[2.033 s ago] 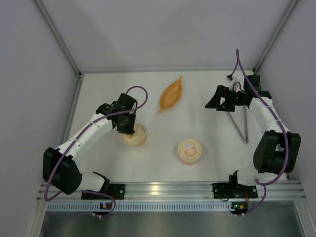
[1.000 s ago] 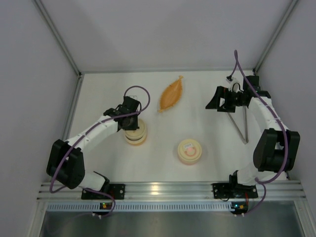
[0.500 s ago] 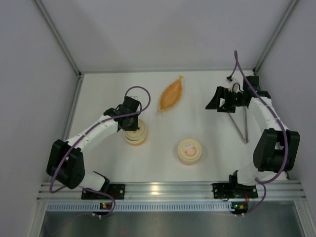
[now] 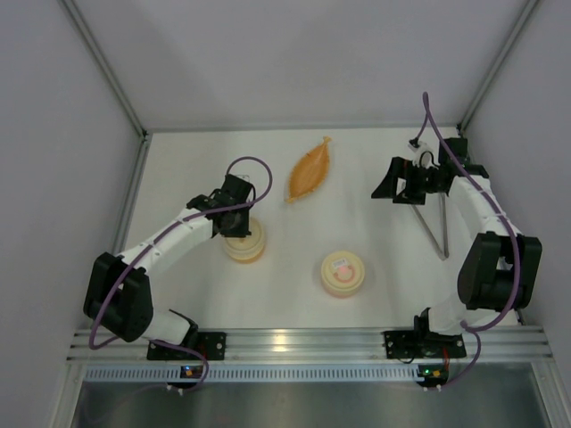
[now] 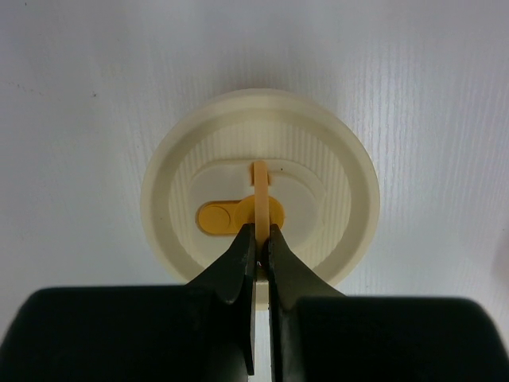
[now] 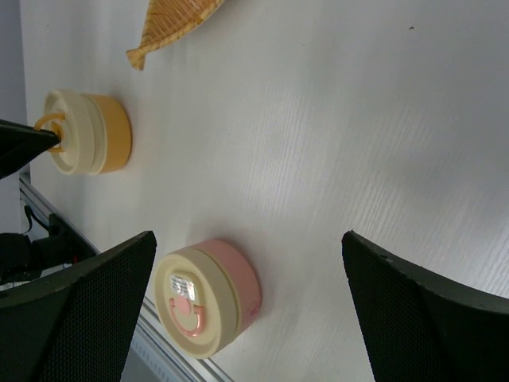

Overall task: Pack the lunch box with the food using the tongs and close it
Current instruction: Close the box lid on the packing box.

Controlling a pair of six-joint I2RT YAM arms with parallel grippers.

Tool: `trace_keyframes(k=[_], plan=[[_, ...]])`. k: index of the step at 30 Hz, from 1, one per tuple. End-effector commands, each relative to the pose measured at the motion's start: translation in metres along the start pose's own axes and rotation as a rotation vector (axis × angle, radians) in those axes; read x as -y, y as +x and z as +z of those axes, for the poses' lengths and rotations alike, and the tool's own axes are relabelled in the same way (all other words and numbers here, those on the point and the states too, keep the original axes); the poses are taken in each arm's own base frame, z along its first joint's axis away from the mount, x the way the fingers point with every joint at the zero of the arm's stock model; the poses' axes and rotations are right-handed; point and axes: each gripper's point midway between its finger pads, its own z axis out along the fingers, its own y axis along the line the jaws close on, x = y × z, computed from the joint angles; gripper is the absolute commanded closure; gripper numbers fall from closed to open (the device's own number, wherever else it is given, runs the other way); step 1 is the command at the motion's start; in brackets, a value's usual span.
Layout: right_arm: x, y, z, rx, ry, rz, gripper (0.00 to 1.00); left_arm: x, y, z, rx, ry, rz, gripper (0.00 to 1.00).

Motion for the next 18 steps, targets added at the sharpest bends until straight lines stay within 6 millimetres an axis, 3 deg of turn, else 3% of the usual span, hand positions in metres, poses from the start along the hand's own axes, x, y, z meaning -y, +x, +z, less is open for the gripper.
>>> trace_keyframes(k=[1,18], plan=[[0.0039,0.0,-0.0004,0.004,0.0,0.011,0.01,-0.0009,0.0154,0.0029,-0.059,-0.002,0.015,1.0],[0.0055,0.0015,0.0017,0.003,-0.002,0.015,0.01,-0.0057,0.0185,-0.0026,-0.045,-0.005,0.021,1.0]])
